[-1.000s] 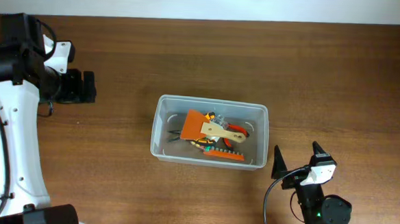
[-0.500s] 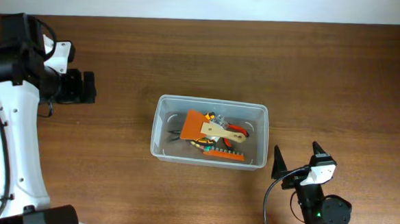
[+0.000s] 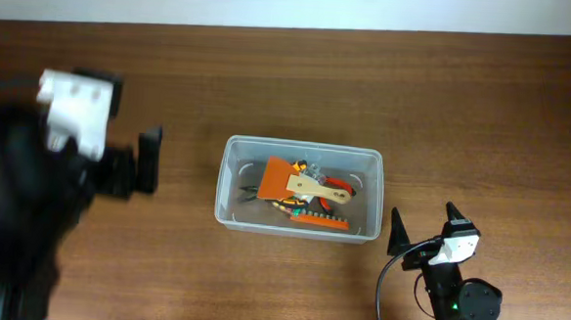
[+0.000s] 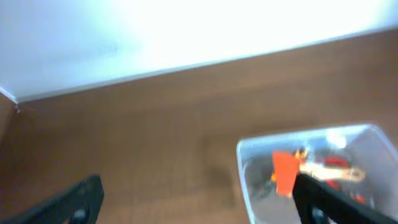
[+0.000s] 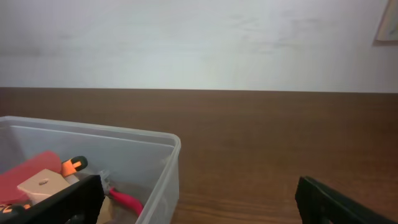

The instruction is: Pack container

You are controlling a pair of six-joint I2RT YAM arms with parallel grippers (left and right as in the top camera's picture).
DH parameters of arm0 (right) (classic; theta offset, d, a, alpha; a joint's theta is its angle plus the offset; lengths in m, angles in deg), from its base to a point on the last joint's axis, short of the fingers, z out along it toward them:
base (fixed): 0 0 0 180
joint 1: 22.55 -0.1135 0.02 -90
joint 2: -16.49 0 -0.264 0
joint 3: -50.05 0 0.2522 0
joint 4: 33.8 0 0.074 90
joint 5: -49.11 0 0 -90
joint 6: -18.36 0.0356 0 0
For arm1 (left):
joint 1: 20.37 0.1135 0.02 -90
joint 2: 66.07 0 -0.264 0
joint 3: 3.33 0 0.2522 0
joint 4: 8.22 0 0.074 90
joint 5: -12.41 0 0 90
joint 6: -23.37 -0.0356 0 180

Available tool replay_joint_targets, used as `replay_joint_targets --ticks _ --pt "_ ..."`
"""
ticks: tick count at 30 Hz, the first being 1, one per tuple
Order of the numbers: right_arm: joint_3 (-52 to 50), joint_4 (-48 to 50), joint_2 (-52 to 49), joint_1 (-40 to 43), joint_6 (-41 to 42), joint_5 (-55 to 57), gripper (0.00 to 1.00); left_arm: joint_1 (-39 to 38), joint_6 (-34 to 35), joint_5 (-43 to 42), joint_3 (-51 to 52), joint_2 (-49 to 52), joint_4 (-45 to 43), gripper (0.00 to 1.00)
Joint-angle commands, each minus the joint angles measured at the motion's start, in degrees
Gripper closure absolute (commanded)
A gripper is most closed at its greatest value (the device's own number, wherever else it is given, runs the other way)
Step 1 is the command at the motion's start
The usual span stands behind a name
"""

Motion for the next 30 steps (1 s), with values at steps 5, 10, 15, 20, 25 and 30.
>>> replay_joint_targets --ticks 5,10,15,20,25,30 --pt "-0.3 -0.4 0.6 0.4 -0.4 1.1 0.01 -0.9 0.5 -0.2 19.3 -19.5 -11.2 0.01" --pt "-0.3 -0.4 0.6 0.4 -0.4 1.1 0.01 -0.9 2.1 -0.3 33.9 -26.9 -24.6 0.01" --pt "-0.3 -0.4 0.6 0.4 -0.4 1.1 0.01 -0.9 6.5 -0.2 46.0 -26.8 -38.7 0.01" --pt "-0.3 -0.4 0.6 0.4 -0.4 1.1 0.01 -0.9 7.3 -0.2 58.5 -30.6 -54.5 0.01" --pt "-0.3 -0.4 0.6 0.4 -0.4 1.1 0.01 -0.9 7.3 -0.2 69.6 -38.4 -63.8 0.01" --pt "-0.3 -0.4 0.6 0.4 -0.4 1.1 0.01 -0.9 7.3 2.9 76.5 -47.7 -64.9 0.01"
